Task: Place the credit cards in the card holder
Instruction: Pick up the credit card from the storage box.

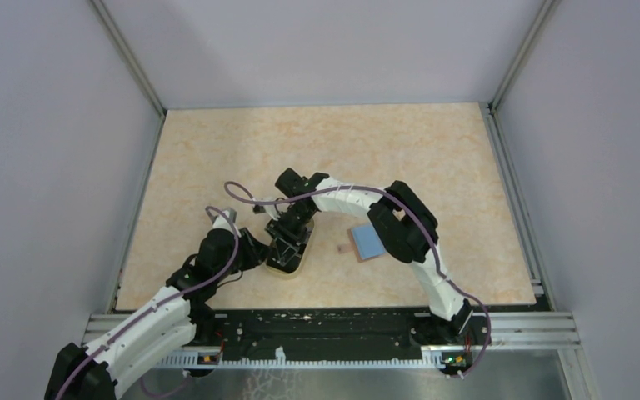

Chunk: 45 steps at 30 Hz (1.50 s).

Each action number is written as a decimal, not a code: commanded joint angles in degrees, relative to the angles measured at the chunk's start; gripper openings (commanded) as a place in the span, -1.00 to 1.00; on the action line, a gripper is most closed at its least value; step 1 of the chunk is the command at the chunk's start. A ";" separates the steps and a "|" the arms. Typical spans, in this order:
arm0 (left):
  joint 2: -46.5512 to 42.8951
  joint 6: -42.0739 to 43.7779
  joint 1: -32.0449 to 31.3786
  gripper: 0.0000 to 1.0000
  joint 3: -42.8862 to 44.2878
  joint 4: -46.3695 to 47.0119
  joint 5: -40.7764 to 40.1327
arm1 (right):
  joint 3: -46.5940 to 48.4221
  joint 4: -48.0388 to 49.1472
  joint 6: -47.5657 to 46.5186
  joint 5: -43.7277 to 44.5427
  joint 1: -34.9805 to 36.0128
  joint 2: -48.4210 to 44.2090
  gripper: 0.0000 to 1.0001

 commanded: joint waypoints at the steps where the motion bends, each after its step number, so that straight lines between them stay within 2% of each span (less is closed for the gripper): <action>1: -0.92 -0.48 0.10 -0.29 -0.74 1.48 0.87 | 0.93 0.83 1.57 -2.02 1.00 1.13 -0.06; 11: -2.31 -0.36 0.10 -0.30 -0.23 0.20 0.62 | 1.19 1.32 2.44 -3.32 0.63 0.34 -0.31; 25: -3.69 0.07 0.09 -0.29 0.54 -1.53 -0.01 | 1.91 0.05 2.16 -6.44 -3.19 -0.26 -0.24; 35: -4.69 0.35 0.06 -0.29 0.82 -2.45 -0.27 | 1.50 1.07 2.73 -6.88 -4.80 -0.53 -0.30; 43: -4.71 0.39 0.08 -0.29 0.93 -2.65 -0.01 | 0.83 2.50 3.50 -6.42 -6.05 -1.00 -0.54; 45: -4.87 0.48 0.11 -0.29 0.97 -2.80 0.03 | 0.73 2.91 3.51 -5.98 -6.52 -1.29 -0.67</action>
